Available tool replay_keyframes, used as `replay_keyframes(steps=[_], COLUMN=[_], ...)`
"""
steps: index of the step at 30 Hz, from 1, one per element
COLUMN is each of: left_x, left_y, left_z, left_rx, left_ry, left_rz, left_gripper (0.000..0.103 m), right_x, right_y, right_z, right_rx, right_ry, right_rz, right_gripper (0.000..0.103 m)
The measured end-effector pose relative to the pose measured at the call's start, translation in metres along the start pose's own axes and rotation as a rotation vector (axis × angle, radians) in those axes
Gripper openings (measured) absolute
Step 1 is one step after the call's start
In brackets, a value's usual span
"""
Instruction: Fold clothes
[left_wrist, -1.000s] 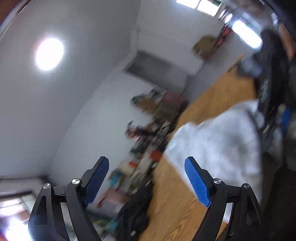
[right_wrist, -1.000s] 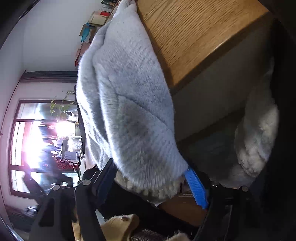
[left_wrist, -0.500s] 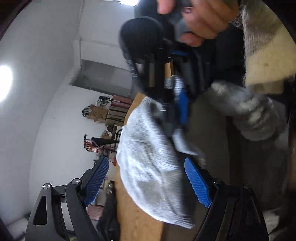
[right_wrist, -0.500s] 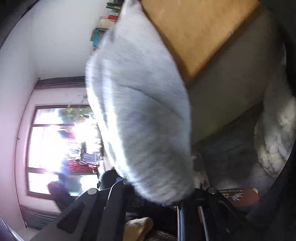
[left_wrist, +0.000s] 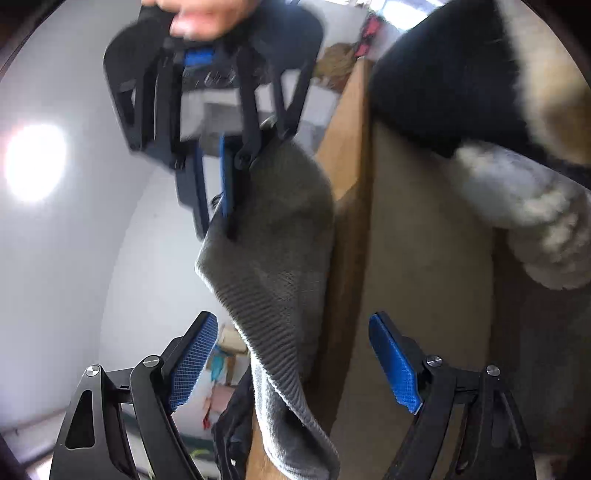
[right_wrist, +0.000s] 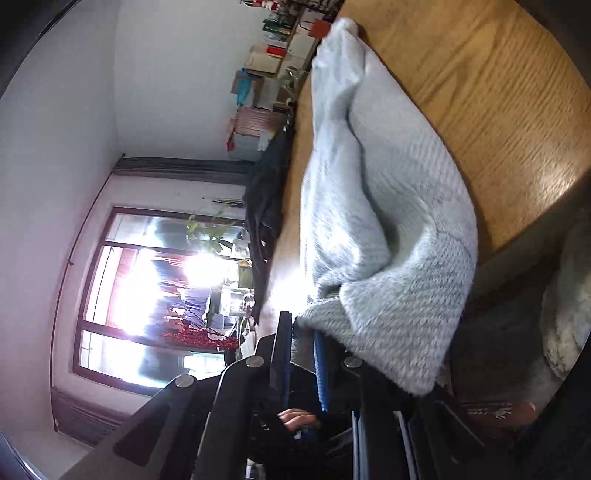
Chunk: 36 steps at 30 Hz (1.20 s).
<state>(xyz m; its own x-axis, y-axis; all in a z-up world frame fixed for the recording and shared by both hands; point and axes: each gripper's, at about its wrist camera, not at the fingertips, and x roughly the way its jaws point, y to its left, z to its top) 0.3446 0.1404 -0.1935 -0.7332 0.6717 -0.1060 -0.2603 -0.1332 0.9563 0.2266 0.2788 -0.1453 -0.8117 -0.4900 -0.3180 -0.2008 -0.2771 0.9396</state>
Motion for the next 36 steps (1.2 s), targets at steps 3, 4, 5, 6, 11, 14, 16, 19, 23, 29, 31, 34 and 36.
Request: replay_keyframes(steps=[3, 4, 5, 6, 11, 14, 16, 19, 23, 29, 31, 34, 36], left_x=[0.011, 0.014, 0.018, 0.021, 0.037, 0.041, 0.043, 0.043, 0.039, 0.023, 0.028, 0.032, 0.036], left_y=[0.008, 0.011, 0.015, 0.018, 0.041, 0.042, 0.047, 0.052, 0.049, 0.075, 0.075, 0.074, 0.074], left_z=[0.003, 0.003, 0.003, 0.002, 0.006, 0.014, 0.018, 0.023, 0.028, 0.030, 0.028, 0.026, 0.023], left_rx=[-0.046, -0.063, -0.080, -0.094, -0.223, -0.221, -0.246, -0.274, -0.275, -0.347, -0.355, -0.356, -0.368], left_ry=[0.050, 0.072, 0.093, 0.111, 0.190, 0.180, 0.184, 0.191, 0.192, 0.207, 0.207, 0.207, 0.209], left_rz=[0.019, 0.018, 0.016, 0.008, -0.124, -0.135, -0.147, -0.162, -0.168, -0.165, -0.170, -0.174, -0.177], left_gripper=[0.084, 0.084, 0.084, 0.081, 0.010, 0.010, 0.010, 0.010, 0.010, 0.010, 0.010, 0.010, 0.010], right_x=[-0.005, -0.010, -0.015, -0.020, -0.044, -0.056, -0.057, -0.060, -0.063, -0.067, -0.068, -0.072, -0.075], right_y=[-0.005, -0.010, -0.015, -0.019, -0.041, -0.047, -0.051, -0.056, -0.064, -0.081, -0.091, -0.107, -0.105], right_z=[-0.006, -0.008, -0.010, -0.012, -0.019, -0.020, -0.020, -0.019, -0.019, -0.024, -0.030, -0.031, -0.026], right_rx=[-0.003, -0.002, -0.001, 0.000, 0.007, 0.024, 0.052, 0.094, 0.150, 0.258, 0.311, 0.398, 0.397], right_ry=[-0.003, -0.002, -0.001, 0.000, 0.006, 0.002, -0.011, -0.030, -0.056, -0.097, -0.113, -0.144, -0.185], right_rz=[0.000, -0.002, -0.004, -0.005, -0.018, -0.039, -0.058, -0.087, -0.125, -0.163, -0.161, -0.099, -0.084], right_gripper=[0.015, 0.015, 0.015, 0.015, 0.015, 0.027, 0.049, 0.053, 0.069, 0.082, 0.082, 0.082, 0.082])
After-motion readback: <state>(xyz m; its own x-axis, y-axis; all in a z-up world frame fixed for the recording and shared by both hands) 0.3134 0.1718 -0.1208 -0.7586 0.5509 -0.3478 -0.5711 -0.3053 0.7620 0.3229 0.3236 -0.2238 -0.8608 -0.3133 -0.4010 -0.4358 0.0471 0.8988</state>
